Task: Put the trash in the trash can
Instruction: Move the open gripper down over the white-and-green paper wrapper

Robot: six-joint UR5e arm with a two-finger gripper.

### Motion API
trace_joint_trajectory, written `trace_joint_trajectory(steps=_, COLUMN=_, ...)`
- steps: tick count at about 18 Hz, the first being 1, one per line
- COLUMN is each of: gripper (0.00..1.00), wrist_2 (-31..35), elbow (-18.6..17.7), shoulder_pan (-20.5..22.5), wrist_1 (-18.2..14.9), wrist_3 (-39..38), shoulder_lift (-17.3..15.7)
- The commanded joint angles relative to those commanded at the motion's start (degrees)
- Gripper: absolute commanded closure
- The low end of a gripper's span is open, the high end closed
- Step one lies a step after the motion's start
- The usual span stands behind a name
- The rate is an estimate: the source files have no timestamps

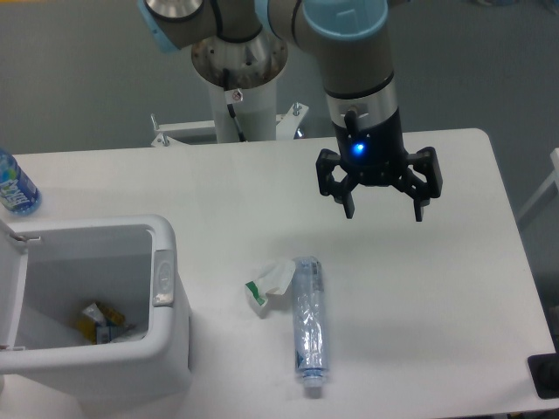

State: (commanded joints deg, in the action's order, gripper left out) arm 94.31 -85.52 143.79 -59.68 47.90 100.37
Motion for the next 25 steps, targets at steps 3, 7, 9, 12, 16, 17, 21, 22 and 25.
trace_joint_trajectory(steps=3, gripper=0.00, wrist_2=-0.1, elbow=-2.9, shoulder_pan=-0.3, wrist_1=1.1, wrist_3=0.0, shoulder_lift=-0.1)
trace_joint_trajectory(steps=7, gripper=0.00, wrist_2=-0.3, elbow=-6.0, shoulder_pan=-0.5, wrist_1=1.6, wrist_3=-0.1, shoulder_lift=-0.1)
trace_joint_trajectory(steps=9, gripper=0.00, wrist_2=-0.5, elbow=-8.4, shoulder_pan=-0.6, wrist_1=2.5, wrist_3=0.1, shoulder_lift=-0.3)
trace_joint_trajectory(steps=12, gripper=0.00, wrist_2=-0.3, elbow=-11.2, shoulder_pan=-1.2, wrist_1=4.0, wrist_3=-2.6, shoulder_lift=-0.6)
trace_joint_trajectory(steps=16, gripper=0.00, wrist_2=-0.7, elbow=-13.1, shoulder_pan=-2.9, wrist_1=4.0, wrist_3=-4.4, shoulder_lift=0.5)
trace_joint_trajectory(steps=17, gripper=0.00, wrist_2=-1.0, elbow=-13.4, shoulder_pan=-3.3, wrist_1=3.9, wrist_3=-4.2, shoulder_lift=1.0)
trace_joint_trajectory(steps=21, gripper=0.00, wrist_2=-2.8, elbow=-16.4, shoulder_pan=-4.6, wrist_1=4.0, wrist_3=-4.1, shoulder_lift=2.5)
trace_joint_trajectory(steps=22, gripper=0.00, wrist_2=-3.3, elbow=-16.7, shoulder_pan=-5.0, wrist_1=4.0, wrist_3=-4.2, shoulder_lift=3.1)
trace_joint_trajectory(steps=25, gripper=0.00, wrist_2=-5.7, elbow=-17.5, shoulder_pan=-5.3, wrist_1=4.0, wrist_3=-4.7, shoulder_lift=4.3)
